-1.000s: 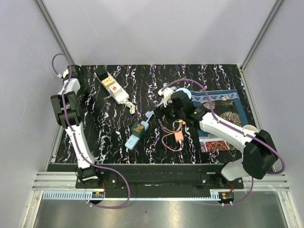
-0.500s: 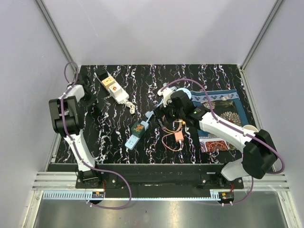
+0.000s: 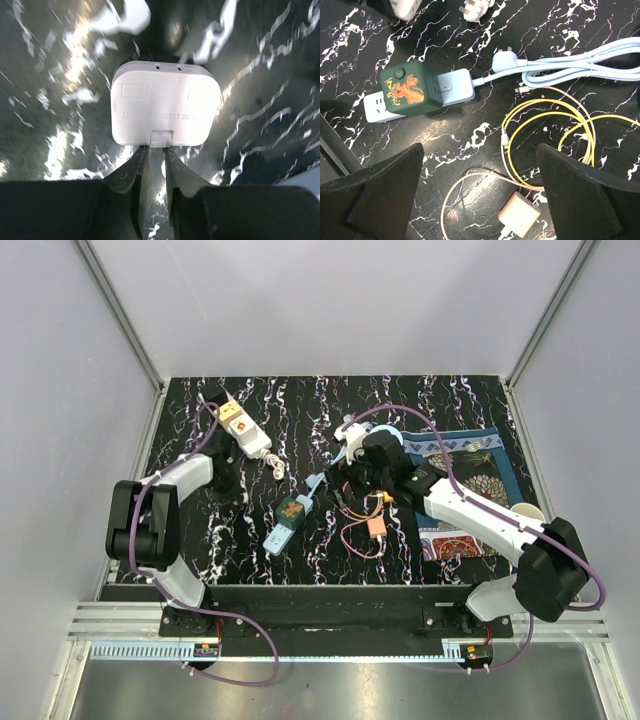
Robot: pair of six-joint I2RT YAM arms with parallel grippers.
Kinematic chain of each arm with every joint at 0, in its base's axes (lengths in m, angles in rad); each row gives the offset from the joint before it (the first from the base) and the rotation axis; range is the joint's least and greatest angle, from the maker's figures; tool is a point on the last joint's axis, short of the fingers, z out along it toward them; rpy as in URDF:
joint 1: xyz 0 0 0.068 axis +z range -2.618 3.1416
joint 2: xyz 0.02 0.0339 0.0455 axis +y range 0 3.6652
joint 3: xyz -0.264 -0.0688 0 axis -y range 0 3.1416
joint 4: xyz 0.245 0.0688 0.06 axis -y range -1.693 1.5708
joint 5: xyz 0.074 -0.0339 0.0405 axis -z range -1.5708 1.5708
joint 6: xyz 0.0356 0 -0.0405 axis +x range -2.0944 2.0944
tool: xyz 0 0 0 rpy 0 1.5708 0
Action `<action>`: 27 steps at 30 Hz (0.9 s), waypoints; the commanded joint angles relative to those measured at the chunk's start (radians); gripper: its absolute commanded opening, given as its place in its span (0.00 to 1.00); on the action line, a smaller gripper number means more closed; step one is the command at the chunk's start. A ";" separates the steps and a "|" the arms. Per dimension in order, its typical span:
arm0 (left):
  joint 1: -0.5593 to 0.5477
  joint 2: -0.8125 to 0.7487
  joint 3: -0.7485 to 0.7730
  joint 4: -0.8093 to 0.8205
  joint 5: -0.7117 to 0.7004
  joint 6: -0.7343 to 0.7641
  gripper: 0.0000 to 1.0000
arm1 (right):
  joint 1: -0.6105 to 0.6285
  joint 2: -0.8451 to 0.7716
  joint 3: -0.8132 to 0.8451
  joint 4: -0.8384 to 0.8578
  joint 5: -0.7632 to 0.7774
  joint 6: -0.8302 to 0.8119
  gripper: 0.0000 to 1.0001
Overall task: Insert the plug
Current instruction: Move the plug to the center of the board.
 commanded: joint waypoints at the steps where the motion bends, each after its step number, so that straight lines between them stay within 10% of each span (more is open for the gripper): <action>1: -0.076 -0.113 -0.087 -0.024 -0.004 -0.030 0.20 | 0.003 -0.041 -0.005 0.041 -0.002 0.035 1.00; 21: -0.176 -0.276 -0.095 -0.065 -0.136 -0.005 0.94 | 0.006 -0.046 -0.017 0.069 -0.059 0.081 1.00; 27: -0.094 -0.210 -0.069 -0.004 -0.084 0.035 0.98 | 0.012 -0.061 -0.025 0.069 -0.068 0.070 1.00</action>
